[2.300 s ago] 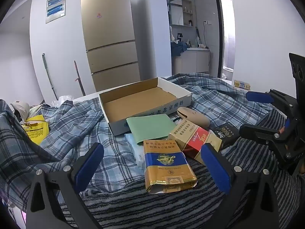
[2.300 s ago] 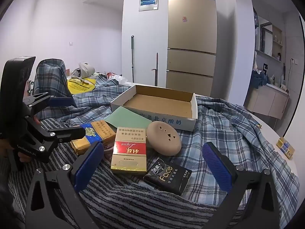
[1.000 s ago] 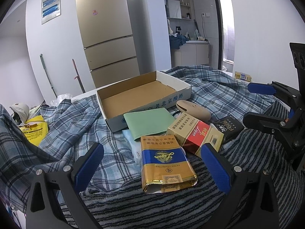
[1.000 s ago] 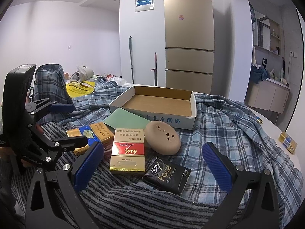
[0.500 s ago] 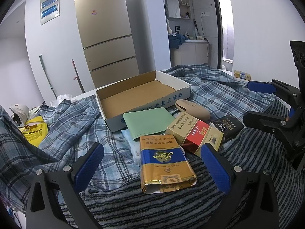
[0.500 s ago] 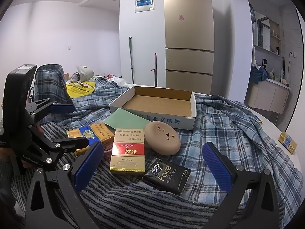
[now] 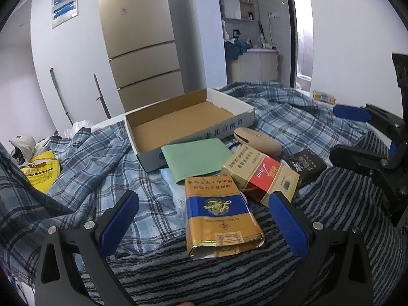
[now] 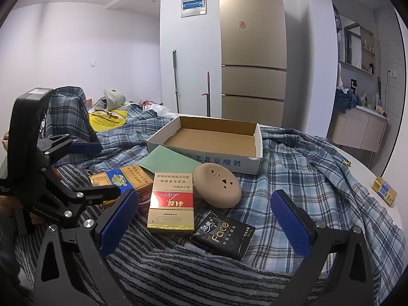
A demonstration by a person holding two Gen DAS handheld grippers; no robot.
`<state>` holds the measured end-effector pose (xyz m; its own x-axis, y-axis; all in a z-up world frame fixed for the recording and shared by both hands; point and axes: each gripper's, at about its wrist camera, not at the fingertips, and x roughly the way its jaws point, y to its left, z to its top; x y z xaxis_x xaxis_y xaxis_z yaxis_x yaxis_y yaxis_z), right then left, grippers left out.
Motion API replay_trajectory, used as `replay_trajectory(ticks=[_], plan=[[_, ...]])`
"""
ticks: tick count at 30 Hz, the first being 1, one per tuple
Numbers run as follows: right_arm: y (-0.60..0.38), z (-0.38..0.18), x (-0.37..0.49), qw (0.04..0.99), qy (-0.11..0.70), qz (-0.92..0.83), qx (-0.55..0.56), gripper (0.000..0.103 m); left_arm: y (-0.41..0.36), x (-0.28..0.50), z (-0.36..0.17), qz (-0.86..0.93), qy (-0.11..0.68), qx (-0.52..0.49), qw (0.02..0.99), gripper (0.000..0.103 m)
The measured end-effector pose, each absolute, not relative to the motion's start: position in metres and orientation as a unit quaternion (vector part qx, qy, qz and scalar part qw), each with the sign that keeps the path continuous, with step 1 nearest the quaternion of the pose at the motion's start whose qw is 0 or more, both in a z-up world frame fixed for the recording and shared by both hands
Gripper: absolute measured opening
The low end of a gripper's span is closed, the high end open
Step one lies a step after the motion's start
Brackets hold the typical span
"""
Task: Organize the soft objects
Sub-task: 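Grasp the gold-and-blue pack with the left gripper while the right grasps the black Face tissue pack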
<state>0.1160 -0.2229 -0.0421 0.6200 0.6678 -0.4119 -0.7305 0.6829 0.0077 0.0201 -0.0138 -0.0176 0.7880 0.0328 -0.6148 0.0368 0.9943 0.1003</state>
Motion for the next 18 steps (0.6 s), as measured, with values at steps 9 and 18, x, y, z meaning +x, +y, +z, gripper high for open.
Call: replay_trajectory(ticks=[9,18], plan=[[-0.223,-0.042,0.116,0.896,0.196,0.390,-0.080,0.103,-0.029,0.040,-0.033,-0.007,0.385,0.095,0.918,0.089],[-0.230,-0.038,0.119,0.896,0.192,0.393,-0.073,0.103,-0.019,0.041,-0.031,-0.017,0.385,0.062,0.921,0.058]])
